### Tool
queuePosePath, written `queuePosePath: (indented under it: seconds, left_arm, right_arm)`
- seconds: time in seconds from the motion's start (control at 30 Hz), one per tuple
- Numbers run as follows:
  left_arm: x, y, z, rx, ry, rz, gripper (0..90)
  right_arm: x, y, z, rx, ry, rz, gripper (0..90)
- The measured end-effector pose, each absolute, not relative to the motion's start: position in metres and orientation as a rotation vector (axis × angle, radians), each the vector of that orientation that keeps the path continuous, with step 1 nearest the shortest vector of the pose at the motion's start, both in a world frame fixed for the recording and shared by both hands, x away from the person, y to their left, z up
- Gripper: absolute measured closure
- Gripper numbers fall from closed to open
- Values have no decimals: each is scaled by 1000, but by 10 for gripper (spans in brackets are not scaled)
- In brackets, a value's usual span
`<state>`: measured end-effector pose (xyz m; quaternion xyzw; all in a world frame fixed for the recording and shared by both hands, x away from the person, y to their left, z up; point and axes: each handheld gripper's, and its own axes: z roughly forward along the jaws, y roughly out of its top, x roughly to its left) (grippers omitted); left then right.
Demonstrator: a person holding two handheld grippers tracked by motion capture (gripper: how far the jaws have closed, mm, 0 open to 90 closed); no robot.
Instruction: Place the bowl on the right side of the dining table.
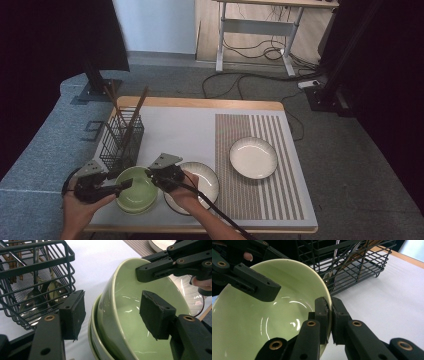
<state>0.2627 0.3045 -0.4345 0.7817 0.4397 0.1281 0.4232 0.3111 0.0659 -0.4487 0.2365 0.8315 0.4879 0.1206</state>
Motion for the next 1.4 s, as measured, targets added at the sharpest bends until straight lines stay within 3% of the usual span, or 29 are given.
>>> queuePosePath:
  seconds: [0.2,0.47,0.9,1.33,1.4]
  left_arm:
    - [262,303,-435,1956,1088,333,421]
    - [261,298,-436,1972,1066,374,611]
    - [260,296,-437,1992,1081,452,819]
    - [258,291,-437,2022,1083,557,837]
    - [257,292,-436,2021,1084,571,836]
  right_arm:
    - [308,65,-446,660,2402,1419,854]
    - [307,63,-446,655,2386,1441,854]
    - [305,62,-440,650,2370,1462,859]
    - [306,60,-439,652,2358,1492,851]
    - [307,56,-436,681,2354,1553,797]
